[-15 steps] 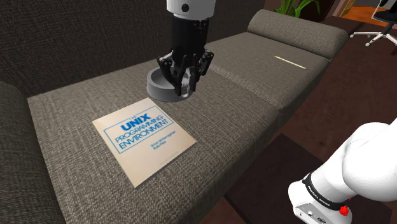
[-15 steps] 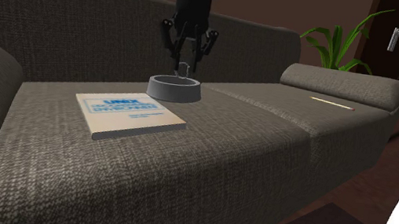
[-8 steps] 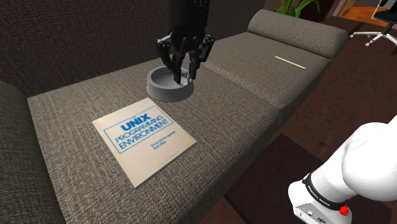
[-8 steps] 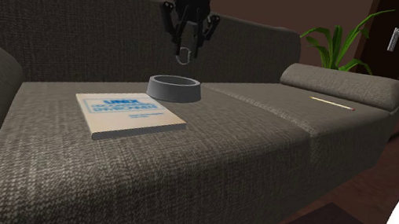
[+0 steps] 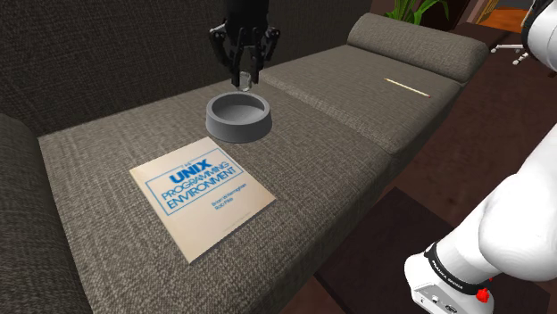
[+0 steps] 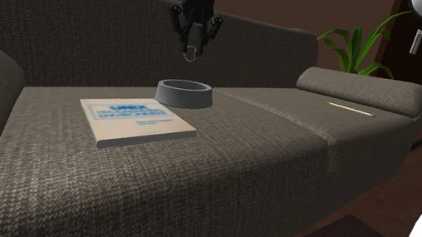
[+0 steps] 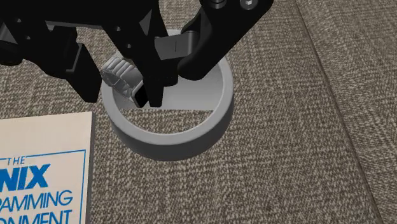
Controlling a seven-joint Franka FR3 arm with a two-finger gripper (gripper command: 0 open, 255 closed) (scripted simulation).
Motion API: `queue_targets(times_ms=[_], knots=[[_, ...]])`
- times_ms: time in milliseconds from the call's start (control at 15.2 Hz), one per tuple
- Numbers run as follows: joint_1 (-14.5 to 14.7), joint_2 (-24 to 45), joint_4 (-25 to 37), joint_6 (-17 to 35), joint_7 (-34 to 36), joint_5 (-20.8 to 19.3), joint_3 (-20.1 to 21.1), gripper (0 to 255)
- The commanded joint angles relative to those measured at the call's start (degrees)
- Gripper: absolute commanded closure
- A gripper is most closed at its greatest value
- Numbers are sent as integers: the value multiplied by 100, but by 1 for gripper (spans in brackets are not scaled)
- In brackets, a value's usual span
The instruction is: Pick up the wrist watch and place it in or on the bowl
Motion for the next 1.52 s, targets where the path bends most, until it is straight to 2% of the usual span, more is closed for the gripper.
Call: queue_targets(times_ms=[0,198,1188,1452], knots=[[36,476,666,-239,-52,-215,-31,255],[139,1132,1603,-572,-148,-490,-95,255],[-139,631,-311,872,-277,-259,-127,255],[-139,631,-312,872,-277,-259,-127,255]])
